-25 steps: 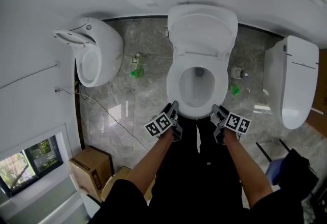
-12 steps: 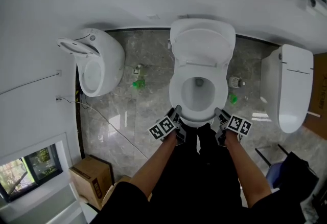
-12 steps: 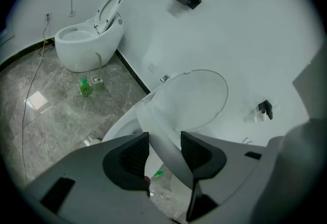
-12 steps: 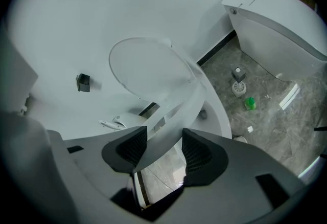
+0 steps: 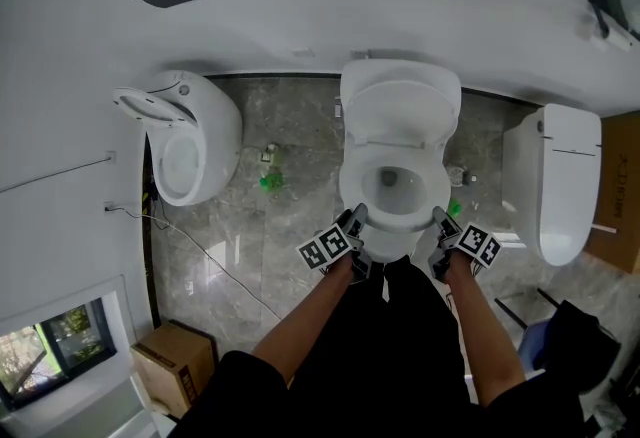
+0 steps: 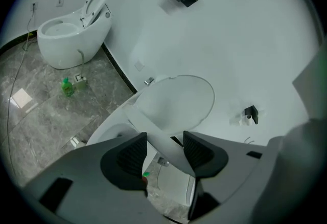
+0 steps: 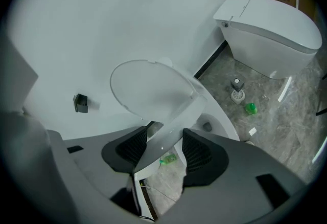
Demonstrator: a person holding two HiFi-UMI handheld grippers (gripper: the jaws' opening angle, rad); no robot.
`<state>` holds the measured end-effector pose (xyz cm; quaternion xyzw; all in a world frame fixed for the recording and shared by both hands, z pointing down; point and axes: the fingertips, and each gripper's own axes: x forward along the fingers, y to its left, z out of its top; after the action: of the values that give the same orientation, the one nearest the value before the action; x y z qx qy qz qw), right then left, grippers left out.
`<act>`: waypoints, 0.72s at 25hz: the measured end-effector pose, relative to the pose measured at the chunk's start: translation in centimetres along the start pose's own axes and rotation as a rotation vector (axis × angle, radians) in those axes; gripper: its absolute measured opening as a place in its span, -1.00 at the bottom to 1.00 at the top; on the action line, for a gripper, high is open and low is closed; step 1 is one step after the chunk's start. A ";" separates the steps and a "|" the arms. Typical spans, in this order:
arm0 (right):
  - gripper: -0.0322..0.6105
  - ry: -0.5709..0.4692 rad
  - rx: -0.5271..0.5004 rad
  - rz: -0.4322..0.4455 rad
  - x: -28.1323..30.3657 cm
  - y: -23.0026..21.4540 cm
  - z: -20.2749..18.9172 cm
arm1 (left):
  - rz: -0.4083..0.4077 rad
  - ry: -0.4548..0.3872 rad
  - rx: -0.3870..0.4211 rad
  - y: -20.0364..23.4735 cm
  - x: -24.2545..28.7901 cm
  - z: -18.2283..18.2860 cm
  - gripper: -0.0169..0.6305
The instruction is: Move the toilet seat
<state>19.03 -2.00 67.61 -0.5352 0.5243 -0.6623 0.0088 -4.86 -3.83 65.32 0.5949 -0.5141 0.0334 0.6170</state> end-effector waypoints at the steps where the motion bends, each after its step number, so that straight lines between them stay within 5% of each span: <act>1: -0.19 -0.019 0.012 -0.001 0.0 0.4 0.4 | -0.014 0.002 0.000 -0.4 0.1 0.4 -0.24; 11: -0.19 -0.156 0.064 -0.057 0.4 2.8 3.3 | -0.150 0.067 -0.001 -2.6 0.6 3.5 -0.26; 18: -0.29 -0.189 -0.117 -0.119 0.7 4.7 5.1 | -0.207 0.130 0.036 -3.4 0.9 4.6 -0.32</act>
<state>19.77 -8.02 64.16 -0.6251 0.5261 -0.5765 -0.0122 -4.95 -8.92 62.44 0.6523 -0.4081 0.0175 0.6384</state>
